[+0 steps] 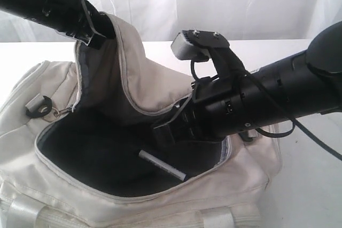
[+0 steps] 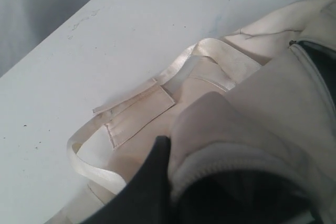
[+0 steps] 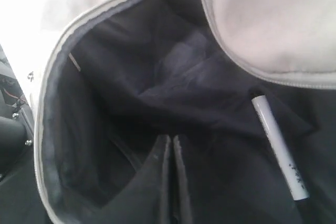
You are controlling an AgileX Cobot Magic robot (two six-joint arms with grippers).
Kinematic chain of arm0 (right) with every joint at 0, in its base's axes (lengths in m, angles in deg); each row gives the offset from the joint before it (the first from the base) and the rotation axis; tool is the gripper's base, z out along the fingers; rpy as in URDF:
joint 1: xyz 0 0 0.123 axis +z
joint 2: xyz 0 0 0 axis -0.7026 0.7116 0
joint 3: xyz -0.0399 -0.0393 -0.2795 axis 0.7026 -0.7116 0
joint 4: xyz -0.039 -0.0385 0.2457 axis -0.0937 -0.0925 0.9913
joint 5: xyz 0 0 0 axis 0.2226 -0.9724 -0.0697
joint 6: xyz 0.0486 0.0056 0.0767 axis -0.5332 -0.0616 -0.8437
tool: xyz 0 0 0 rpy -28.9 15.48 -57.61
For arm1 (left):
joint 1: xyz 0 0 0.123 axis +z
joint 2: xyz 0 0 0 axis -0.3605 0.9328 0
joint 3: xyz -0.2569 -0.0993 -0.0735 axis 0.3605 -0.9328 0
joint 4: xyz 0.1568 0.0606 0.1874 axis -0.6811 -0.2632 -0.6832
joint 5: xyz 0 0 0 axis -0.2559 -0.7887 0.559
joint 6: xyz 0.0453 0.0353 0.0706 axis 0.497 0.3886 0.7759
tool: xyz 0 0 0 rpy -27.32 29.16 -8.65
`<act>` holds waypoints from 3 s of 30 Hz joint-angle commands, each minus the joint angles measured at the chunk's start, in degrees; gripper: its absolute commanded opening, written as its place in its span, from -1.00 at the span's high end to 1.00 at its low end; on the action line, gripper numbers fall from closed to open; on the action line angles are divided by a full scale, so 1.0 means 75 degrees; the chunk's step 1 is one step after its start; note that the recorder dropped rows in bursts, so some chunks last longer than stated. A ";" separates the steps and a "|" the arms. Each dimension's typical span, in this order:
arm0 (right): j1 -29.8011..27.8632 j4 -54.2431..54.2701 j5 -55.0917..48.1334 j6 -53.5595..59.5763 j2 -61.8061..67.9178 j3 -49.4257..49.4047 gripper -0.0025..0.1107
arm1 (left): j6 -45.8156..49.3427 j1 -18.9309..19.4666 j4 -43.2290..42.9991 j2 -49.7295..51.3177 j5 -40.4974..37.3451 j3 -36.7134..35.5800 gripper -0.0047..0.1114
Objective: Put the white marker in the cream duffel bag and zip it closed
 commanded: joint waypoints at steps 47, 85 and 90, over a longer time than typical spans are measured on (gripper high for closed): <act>0.0097 -0.0783 0.0742 0.1788 0.1062 0.2466 0.17 | -0.0116 0.0028 0.0360 -0.1007 -0.3318 0.0027 0.64; 0.0097 -0.2005 -0.1239 0.0893 -0.0198 0.2504 0.09 | -0.0181 0.0028 0.0148 -0.1007 -0.3034 0.0027 0.64; 0.0442 -0.1912 -0.1249 0.0893 -0.0198 0.2504 0.09 | -0.0437 0.0028 0.0292 -0.0973 -0.1895 0.0027 0.65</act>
